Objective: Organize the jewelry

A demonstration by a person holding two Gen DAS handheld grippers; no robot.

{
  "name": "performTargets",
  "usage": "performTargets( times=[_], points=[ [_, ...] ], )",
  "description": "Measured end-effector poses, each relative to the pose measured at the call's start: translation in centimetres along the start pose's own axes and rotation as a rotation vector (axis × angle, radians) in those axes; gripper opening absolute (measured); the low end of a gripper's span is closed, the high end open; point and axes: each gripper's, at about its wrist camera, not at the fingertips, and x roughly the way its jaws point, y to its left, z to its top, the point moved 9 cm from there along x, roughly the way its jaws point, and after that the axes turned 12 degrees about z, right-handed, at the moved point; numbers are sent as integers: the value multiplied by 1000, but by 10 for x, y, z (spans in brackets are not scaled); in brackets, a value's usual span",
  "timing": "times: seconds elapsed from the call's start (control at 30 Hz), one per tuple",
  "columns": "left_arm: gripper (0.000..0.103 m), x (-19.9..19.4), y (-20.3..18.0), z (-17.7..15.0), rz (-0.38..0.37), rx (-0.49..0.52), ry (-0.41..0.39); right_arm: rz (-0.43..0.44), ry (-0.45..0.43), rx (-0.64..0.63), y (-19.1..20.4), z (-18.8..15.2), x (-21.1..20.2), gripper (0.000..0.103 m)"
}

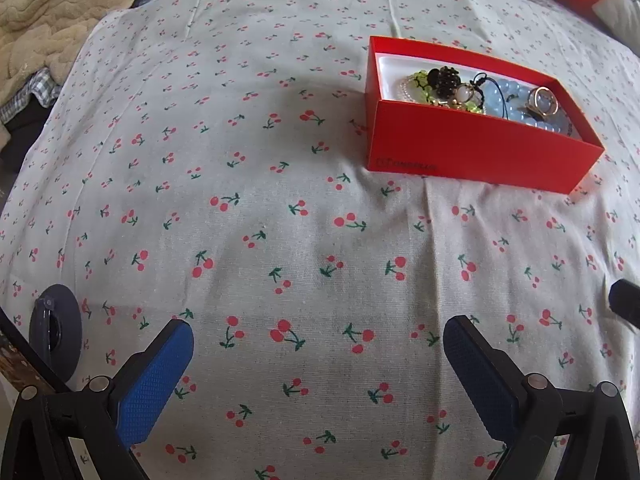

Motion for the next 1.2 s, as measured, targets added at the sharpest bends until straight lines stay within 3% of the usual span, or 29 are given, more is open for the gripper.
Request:
performTargets(
  times=[1.2],
  points=[
    [102,2,-1,-1,4,18,0,-2,18,-7,4,-4,7,103]
  ],
)
